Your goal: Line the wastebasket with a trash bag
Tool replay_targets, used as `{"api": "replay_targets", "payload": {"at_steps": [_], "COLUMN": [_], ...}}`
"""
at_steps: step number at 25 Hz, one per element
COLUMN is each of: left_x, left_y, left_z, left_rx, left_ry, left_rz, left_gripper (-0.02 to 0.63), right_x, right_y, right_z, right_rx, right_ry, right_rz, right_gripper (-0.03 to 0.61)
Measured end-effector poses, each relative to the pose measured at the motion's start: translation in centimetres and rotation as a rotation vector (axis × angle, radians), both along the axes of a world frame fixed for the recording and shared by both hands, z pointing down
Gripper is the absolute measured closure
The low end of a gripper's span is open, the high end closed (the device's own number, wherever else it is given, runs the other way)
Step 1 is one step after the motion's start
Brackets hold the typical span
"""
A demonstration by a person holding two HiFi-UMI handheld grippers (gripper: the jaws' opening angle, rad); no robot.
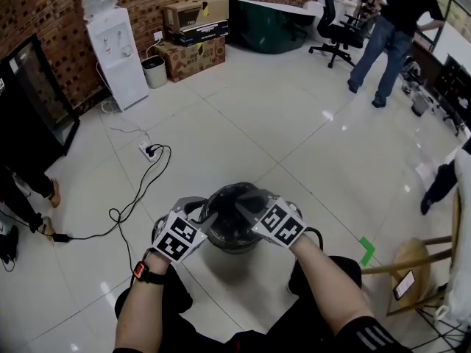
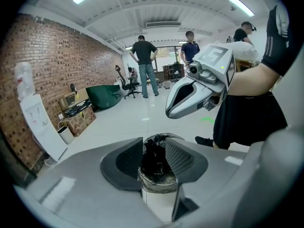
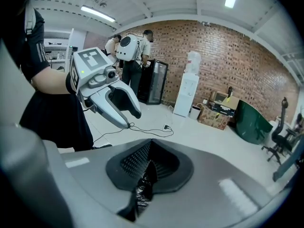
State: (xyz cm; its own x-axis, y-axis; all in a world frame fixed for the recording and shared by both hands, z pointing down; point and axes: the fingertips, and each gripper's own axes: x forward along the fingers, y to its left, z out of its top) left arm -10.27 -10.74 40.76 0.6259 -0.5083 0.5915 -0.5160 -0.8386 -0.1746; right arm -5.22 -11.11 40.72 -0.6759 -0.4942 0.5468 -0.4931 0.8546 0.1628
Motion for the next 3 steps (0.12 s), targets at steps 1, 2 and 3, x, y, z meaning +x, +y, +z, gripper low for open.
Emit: {"api": "replay_targets", "payload": {"at_steps": [1,2,3], "left_x": [0.14,0.28,0.42], "left_y": [0.06,0.12,0.19], "left_z": [-0.16,-0.28,-0.38], "left_rx": [0.001,0.002,0.002], "left_ry": [0.003,0.005,0.007], "left_rz": [0.002,0.005,0.007], "left_gripper": [0.471,0.471,0.471], "right_x": [-0.08,-0.16,-0.23], "right_y": [0.08,0.16,0.25], "right_z": [0.00,0.01,0.02], "right_rx": [-0.001,-0.002,-0.003], "right_ry": [0.002,0.004,0.005], "right_rz": [-0.002,-0.004,-0.006], "right_gripper": [0.572,0.572,0.572]}}
